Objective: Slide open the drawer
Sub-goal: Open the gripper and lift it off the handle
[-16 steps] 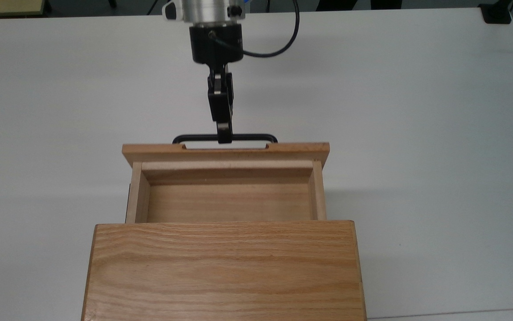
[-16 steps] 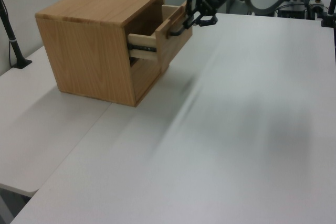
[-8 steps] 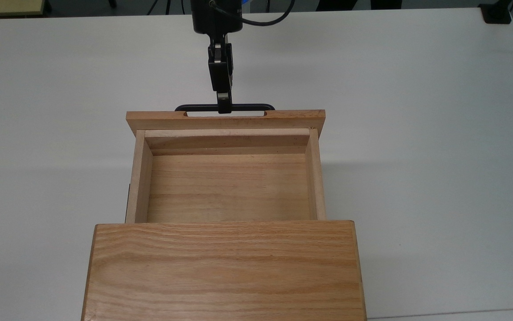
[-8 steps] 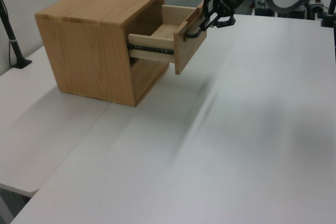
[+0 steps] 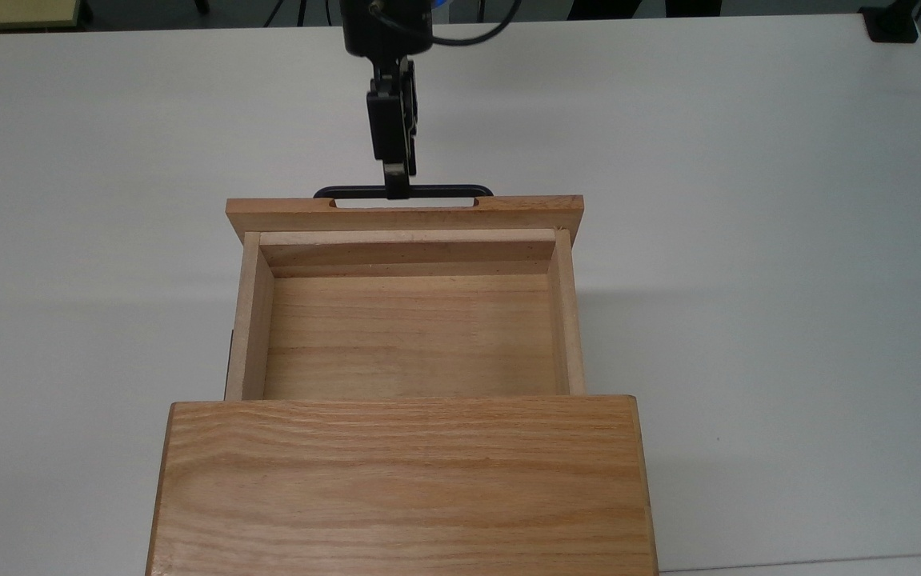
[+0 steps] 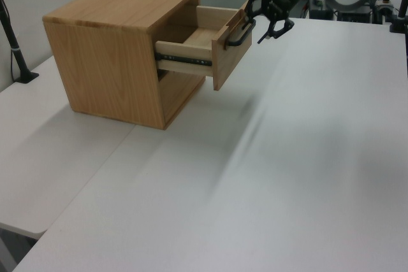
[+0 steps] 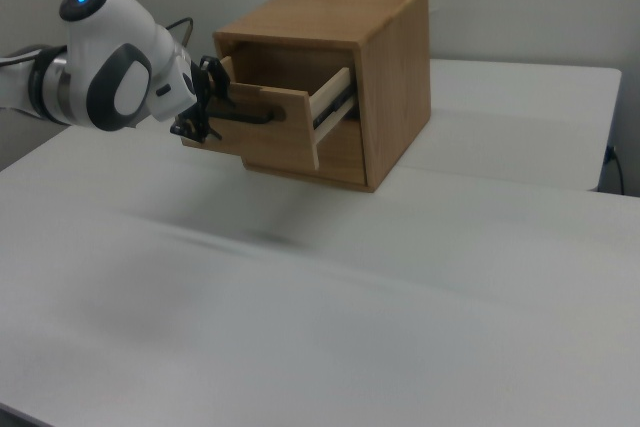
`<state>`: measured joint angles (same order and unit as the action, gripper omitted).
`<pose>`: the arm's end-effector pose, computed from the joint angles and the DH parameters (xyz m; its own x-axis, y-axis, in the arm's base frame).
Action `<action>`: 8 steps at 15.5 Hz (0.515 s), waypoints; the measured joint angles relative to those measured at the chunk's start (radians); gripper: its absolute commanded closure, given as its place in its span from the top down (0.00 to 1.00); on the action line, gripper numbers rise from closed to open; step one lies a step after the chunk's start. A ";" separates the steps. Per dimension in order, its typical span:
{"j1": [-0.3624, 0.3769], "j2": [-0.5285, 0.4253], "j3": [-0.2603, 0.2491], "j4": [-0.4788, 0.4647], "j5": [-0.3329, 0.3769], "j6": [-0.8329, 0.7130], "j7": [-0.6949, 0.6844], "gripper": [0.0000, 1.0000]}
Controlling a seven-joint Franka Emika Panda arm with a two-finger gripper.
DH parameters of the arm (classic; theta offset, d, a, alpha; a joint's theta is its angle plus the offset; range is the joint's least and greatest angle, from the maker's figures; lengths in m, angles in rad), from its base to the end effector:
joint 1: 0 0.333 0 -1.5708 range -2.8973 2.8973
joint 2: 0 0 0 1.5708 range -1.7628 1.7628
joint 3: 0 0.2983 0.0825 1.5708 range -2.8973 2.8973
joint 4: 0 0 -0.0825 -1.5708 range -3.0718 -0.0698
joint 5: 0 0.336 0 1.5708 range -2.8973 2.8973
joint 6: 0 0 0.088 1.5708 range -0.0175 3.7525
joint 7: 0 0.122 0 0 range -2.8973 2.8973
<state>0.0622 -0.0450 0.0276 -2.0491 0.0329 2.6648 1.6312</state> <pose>0.5507 0.0491 0.5262 0.0281 -0.9975 -0.0656 -0.7919 0.0178 -0.6104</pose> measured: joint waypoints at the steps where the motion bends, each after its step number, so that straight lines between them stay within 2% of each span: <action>1: -0.002 -0.008 -0.001 0.009 0.000 -0.023 0.002 0.99; 5: -0.005 -0.057 -0.004 0.071 -0.004 -0.184 0.000 1.00; 8: -0.005 -0.074 -0.004 0.133 -0.014 -0.324 -0.066 1.00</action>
<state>0.0568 -0.1190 0.0239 -1.9162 0.0184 2.3405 1.5654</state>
